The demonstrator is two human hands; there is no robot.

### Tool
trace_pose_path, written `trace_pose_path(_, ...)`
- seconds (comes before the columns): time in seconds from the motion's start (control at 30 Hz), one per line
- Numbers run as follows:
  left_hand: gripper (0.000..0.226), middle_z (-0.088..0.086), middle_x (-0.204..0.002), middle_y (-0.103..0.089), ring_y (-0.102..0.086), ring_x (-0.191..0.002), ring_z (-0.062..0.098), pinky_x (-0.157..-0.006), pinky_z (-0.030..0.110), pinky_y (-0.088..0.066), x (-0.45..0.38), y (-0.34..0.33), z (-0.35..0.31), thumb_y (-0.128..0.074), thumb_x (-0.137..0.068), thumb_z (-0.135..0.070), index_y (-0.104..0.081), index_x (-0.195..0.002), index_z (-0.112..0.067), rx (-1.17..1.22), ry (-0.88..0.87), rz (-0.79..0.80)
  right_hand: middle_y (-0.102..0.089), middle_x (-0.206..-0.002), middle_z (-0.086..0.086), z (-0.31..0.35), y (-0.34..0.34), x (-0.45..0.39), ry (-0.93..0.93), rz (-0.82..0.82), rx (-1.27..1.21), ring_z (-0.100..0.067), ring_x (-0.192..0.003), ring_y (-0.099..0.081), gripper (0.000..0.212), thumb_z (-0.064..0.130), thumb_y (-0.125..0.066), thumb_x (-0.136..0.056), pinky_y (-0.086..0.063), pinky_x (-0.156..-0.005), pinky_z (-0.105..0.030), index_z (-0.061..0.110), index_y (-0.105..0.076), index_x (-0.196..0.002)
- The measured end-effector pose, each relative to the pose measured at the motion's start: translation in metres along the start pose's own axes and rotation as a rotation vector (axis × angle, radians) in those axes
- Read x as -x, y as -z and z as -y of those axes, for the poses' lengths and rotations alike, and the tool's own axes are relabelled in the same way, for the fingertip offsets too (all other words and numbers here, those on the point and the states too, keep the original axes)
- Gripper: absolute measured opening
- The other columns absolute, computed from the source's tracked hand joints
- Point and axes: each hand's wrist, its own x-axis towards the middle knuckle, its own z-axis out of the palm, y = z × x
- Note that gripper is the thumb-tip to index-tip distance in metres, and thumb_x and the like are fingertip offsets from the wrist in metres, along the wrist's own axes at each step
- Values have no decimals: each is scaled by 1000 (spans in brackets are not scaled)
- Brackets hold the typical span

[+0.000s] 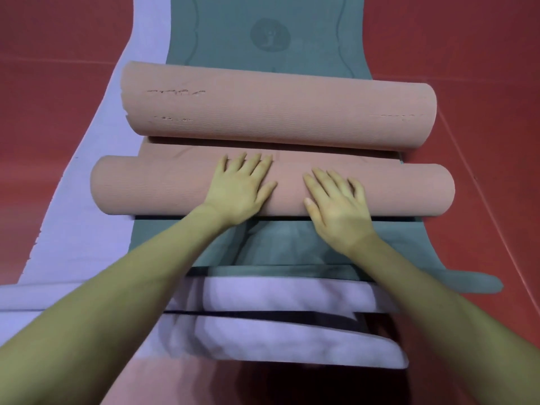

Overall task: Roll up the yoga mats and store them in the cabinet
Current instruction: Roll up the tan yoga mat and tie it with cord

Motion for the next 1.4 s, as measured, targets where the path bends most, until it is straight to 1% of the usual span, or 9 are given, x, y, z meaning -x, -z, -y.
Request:
trace_pose_path(0.17,61,20,-130,-56,-56,-113,39,-95,56,-41,2,-10,10,-34,-90,-48,-54,-133,-8,-142,-207,-204,-20,-157,1,-10,4,-23,-36,265,-13,-20,-144,-17,75,59,-42,-87,-8,-112,-54,24,-23,-150)
trace_pose_path(0.33,90,17,-155,-23,-21,-142,39,-109,64,-13,-10,-7,3,-48,-83,-65,-21,-151,-12,-137,-107,-112,0,-159,6,-22,1,-47,-8,346,-7,-15,-146,4,110,66,-64,-70,3,-114,-50,29,0,-151)
trace_pose_path(0.43,110,10,-160,1,0,-146,35,-111,61,0,-23,-1,8,-52,-76,-73,5,-153,-18,-184,-77,-14,-2,-159,2,-26,-4,-59,10,360,40,-18,-146,2,120,66,-69,-63,3,-114,-52,27,3,-151)
trace_pose_path(0.57,118,9,-160,-4,-6,-145,35,-112,59,-5,-31,-5,12,-60,-70,-73,6,-152,-19,-191,-71,-29,-6,-159,-7,-23,-12,-65,10,311,116,-26,-145,-4,123,67,-71,-60,1,-113,-54,26,0,-152)
trace_pose_path(0.67,115,12,-157,-19,-22,-140,37,-111,57,-15,-32,-5,12,-65,-69,-69,-7,-153,-16,-208,-82,-59,-17,-156,-11,-22,-16,-63,19,273,129,-29,-144,-13,113,64,-72,-62,-2,-112,-55,24,-16,-151)
trace_pose_path(0.77,111,18,-134,-52,-53,-114,40,-94,56,-39,-30,-6,14,-81,-52,-62,-43,-140,-7,-207,-160,-138,-42,-143,-16,-23,-17,-59,59,197,93,-33,-133,-36,102,57,-79,-58,-18,-107,-56,17,-39,-142)
trace_pose_path(0.9,107,18,-114,-63,-62,-91,38,-79,48,-47,-16,-9,16,-84,-43,-63,-55,-127,-3,-159,-239,-240,-61,-117,-17,-26,-19,-42,115,28,27,-33,-106,-58,98,58,-84,-43,-26,-94,-46,10,-57,-125)
trace_pose_path(1.07,103,19,-117,-61,-59,-93,38,-81,47,-47,26,-19,2,-78,-55,-65,-40,-131,-7,-121,-285,-275,-61,-118,-16,-19,-17,4,154,-53,4,-32,-104,-59,98,64,-75,-48,-33,-92,-48,14,-49,-128)
trace_pose_path(1.4,92,16,-119,-61,-58,-94,35,-82,45,-47,98,-24,-29,-65,-64,-66,-40,-133,-12,-30,-281,-234,-60,-124,-11,5,5,78,106,-41,-70,-29,-113,-56,99,62,-80,-42,-35,-95,-48,18,-48,-125)
